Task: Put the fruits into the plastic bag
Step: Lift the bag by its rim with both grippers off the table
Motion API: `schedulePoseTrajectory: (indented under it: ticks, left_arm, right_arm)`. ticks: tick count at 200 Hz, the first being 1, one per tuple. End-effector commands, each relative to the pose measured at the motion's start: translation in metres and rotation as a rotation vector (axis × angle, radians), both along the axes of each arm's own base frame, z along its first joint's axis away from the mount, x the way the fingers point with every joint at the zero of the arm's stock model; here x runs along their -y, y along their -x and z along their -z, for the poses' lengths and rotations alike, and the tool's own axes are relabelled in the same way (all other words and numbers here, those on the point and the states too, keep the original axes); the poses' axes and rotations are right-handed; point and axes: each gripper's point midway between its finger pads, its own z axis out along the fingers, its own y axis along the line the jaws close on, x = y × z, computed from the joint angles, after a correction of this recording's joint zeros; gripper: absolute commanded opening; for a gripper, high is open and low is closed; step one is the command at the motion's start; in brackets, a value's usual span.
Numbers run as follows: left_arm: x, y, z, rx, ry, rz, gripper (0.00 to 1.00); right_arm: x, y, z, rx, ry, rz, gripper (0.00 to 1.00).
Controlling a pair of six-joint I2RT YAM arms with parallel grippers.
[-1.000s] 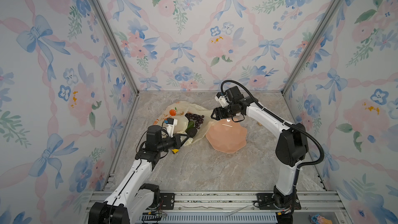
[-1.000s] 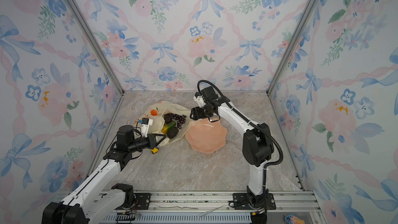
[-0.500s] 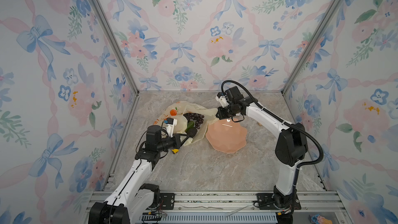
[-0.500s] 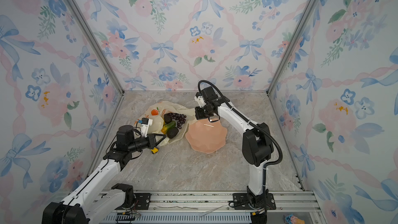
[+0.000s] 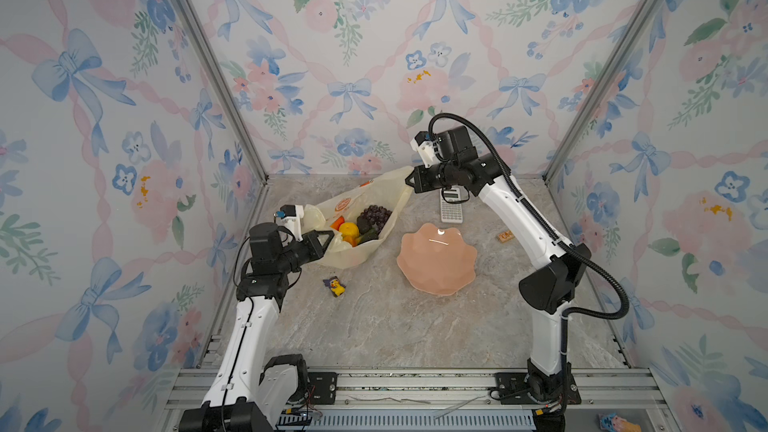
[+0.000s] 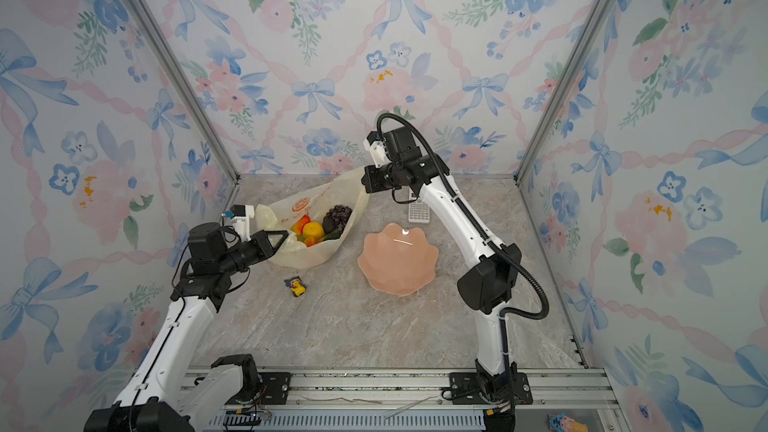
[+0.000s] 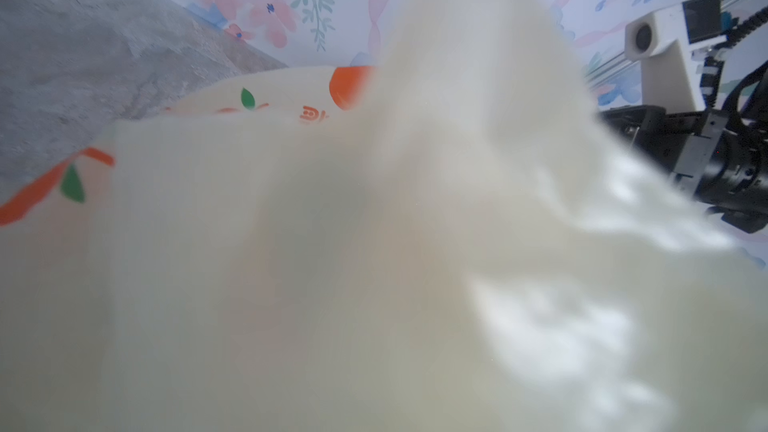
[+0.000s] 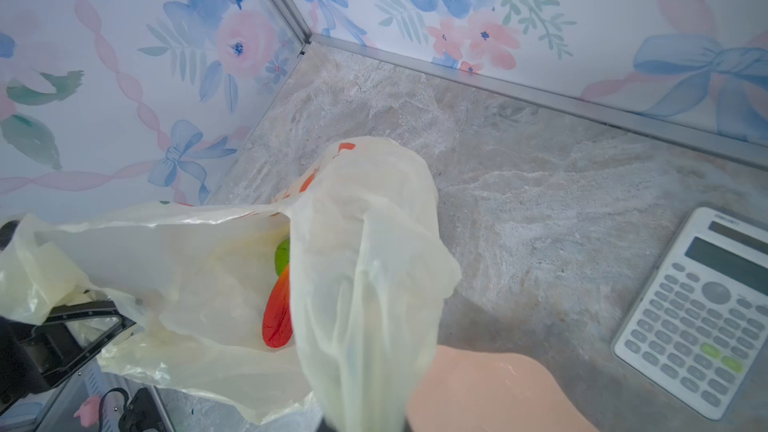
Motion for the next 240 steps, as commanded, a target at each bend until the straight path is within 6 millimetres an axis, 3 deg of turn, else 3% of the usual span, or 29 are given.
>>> schedulePoseTrajectory:
  ticks: [1, 43, 76, 110, 149, 169, 211, 240]
  left_arm:
    - [-0.021, -0.011, -0.021, 0.0, 0.001, -0.103, 0.0]
    - [-0.05, -0.037, -0.065, 0.057, -0.017, -0.23, 0.0]
    - [-0.051, -0.055, -0.106, 0.119, 0.004, -0.238, 0.0]
    - [-0.022, -0.074, -0.151, 0.207, 0.001, -0.177, 0.0]
    - [0.022, -0.097, -0.197, 0.284, 0.012, -0.099, 0.0]
    - [0.033, -0.109, -0.201, 0.282, 0.019, -0.078, 0.0]
    - [0.038, -0.123, -0.204, 0.278, 0.029, -0.063, 0.0]
    - [0.043, -0.116, -0.218, 0.322, 0.016, -0.056, 0.0]
  right_arm:
    - [-0.008, 0.002, -0.01, -0.038, -0.024, -0.003, 0.0]
    - [-0.013, -0.012, -0.07, 0.034, -0.236, 0.039, 0.0]
    - [-0.021, 0.005, -0.113, 0.112, -0.329, -0.012, 0.0]
    - [-0.031, 0.039, -0.17, 0.26, -0.401, -0.088, 0.0]
    - [-0.022, 0.066, -0.226, 0.41, -0.475, -0.1, 0.0]
    - [-0.016, 0.064, -0.229, 0.434, -0.465, -0.079, 0.0]
    - [-0.01, 0.037, -0.198, 0.362, -0.419, -0.048, 0.0]
    - [-0.003, 0.039, -0.21, 0.394, -0.439, -0.046, 0.0]
